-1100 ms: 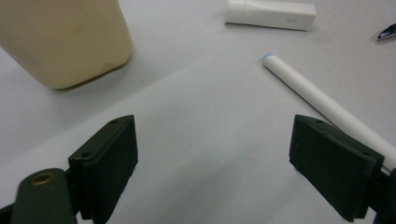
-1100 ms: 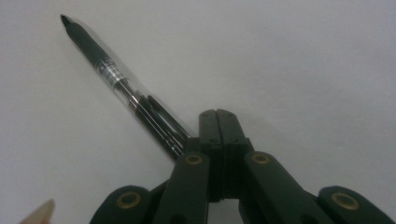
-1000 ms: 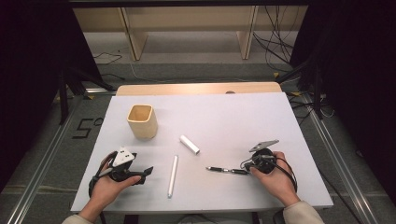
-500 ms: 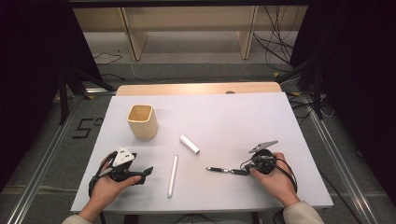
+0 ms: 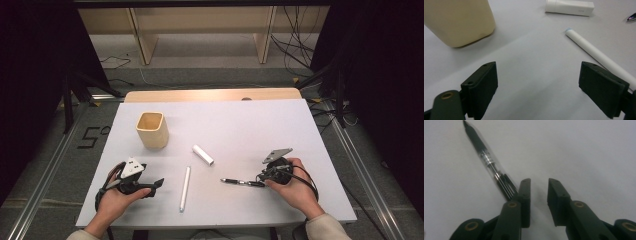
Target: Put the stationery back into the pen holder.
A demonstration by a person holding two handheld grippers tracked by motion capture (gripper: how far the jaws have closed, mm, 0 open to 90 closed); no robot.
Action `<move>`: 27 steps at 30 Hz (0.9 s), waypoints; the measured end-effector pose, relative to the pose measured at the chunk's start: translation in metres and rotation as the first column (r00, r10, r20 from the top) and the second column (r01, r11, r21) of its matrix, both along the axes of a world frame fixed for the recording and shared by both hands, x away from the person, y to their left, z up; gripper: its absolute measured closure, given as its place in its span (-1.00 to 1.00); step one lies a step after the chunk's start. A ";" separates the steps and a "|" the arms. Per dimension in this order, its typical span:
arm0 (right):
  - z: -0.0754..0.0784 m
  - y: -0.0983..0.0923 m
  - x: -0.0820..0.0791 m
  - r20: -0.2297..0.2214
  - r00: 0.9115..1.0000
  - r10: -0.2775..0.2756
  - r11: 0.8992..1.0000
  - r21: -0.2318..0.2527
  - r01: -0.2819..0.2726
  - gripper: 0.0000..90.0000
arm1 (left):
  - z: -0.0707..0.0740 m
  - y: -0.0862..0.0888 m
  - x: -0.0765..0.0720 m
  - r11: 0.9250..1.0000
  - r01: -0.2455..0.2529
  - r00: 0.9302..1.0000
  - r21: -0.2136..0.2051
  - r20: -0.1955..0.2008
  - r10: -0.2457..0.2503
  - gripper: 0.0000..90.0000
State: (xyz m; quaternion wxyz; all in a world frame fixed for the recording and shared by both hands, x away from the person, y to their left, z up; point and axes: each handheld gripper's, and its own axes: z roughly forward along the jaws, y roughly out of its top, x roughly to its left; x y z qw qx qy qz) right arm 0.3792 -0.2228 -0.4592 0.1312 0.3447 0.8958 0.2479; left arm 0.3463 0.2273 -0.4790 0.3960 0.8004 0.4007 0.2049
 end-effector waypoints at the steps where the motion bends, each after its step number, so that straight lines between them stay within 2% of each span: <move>1: 0.002 0.003 0.002 0.006 0.999 0.039 0.999 -0.013 -0.039 0.53 | 0.000 0.000 0.000 1.000 0.000 1.000 -0.001 0.000 0.000 -0.66; 2: 0.002 0.003 0.002 0.006 0.999 0.039 0.999 -0.013 -0.039 0.53 | 0.000 0.000 0.000 1.000 0.000 1.000 0.000 0.000 0.000 -0.66; 6: 0.009 0.011 0.008 0.000 0.994 0.107 0.993 -0.041 -0.107 0.40 | 0.000 0.000 0.000 1.000 0.002 1.000 0.003 -0.001 -0.002 -0.66; 8: 0.010 0.013 0.009 0.000 0.993 0.115 0.992 -0.047 -0.115 0.38 | 0.000 0.000 0.000 1.000 0.003 1.000 0.002 0.000 -0.003 -0.66; 11: 0.012 0.018 0.013 -0.023 0.989 0.147 0.987 -0.060 -0.149 0.30 | -0.001 0.000 0.000 1.000 0.003 1.000 0.004 -0.002 -0.003 -0.66; 18: 0.012 0.031 0.018 -0.068 0.983 0.172 0.981 -0.081 -0.177 0.21 | -0.001 0.000 0.000 1.000 0.004 1.000 0.006 0.001 -0.004 -0.66; 27: 0.012 0.037 0.019 -0.098 0.974 0.204 0.971 -0.103 -0.213 0.20 | -0.001 0.000 0.001 1.000 0.003 1.000 0.009 0.002 -0.003 -0.66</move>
